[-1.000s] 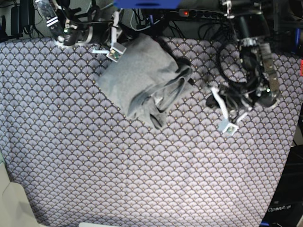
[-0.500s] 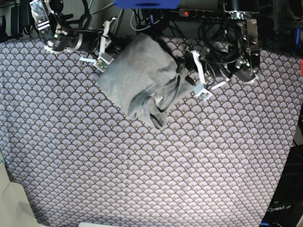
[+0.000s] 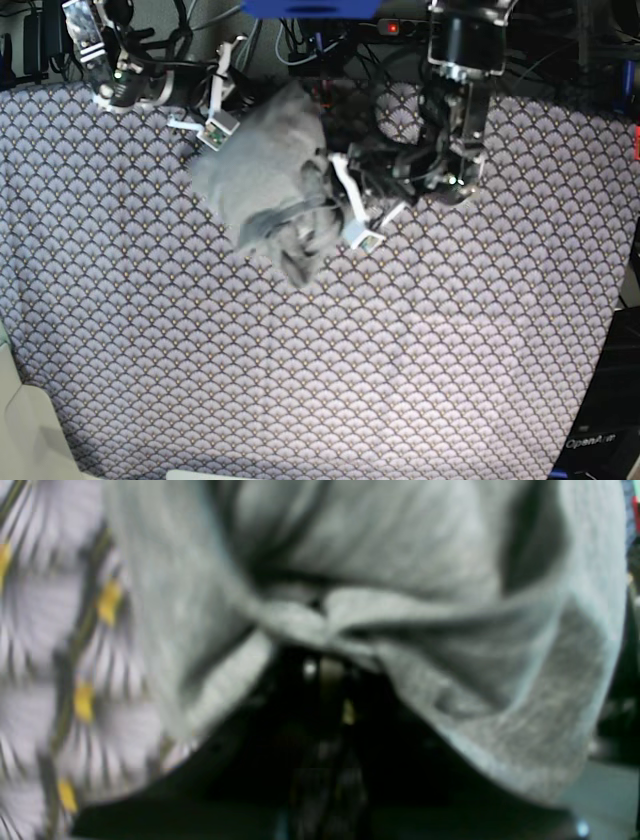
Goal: Fold the T-shirt properly
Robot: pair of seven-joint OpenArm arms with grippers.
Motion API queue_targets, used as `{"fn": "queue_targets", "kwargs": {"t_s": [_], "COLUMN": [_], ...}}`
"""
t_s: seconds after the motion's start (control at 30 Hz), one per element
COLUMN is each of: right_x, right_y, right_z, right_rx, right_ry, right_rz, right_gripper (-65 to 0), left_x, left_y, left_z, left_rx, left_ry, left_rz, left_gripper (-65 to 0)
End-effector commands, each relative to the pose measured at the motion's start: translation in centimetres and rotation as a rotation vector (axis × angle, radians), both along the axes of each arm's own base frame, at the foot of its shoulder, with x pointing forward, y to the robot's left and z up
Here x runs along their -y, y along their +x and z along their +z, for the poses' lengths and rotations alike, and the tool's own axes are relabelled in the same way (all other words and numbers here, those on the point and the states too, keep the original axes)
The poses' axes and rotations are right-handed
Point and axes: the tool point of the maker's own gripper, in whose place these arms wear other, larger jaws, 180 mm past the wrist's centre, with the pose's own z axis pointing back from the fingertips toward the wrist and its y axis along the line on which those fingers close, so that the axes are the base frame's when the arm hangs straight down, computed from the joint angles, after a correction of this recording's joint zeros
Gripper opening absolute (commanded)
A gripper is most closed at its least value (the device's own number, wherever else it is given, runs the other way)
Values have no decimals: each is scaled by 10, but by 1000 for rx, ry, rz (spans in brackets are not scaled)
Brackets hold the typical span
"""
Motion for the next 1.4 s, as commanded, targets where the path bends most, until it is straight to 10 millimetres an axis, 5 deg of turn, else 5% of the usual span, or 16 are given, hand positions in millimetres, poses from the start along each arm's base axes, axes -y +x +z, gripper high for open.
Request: {"fn": "queue_targets", "kwargs": {"t_s": [0.0, 0.37, 0.63, 0.77, 0.87, 1.07, 1.2, 1.37], "right_x": [-1, 6, 13, 25, 36, 69, 107, 151], "right_y": [5, 2, -6, 1, 0, -2, -6, -13], "right_z": [8, 4, 0, 2, 0, 1, 2, 7], "right_rx": [22, 11, -6, 7, 1, 1, 1, 11], "right_ry": [23, 5, -14, -29, -44, -83, -137, -198], "right_rz": [-7, -4, 2, -33, -66, -171, -271, -383], "right_gripper": [-650, -650, -650, -650, -650, -650, -650, -650], "left_x": [6, 4, 12, -1, -45, -132, -187, -221], "left_y": [21, 104, 144, 157, 162, 124, 63, -1], "left_z": [14, 42, 56, 72, 82, 84, 73, 70], "left_rx": [57, 188, 239, 222, 237, 252, 237, 219], "left_ry": [-23, -67, -160, -220, -191, -19, 152, 280], "left_rz": [18, 95, 191, 249, 290, 303, 294, 285], "left_gripper": [-650, -650, -650, -650, -650, -650, -650, -650]}}
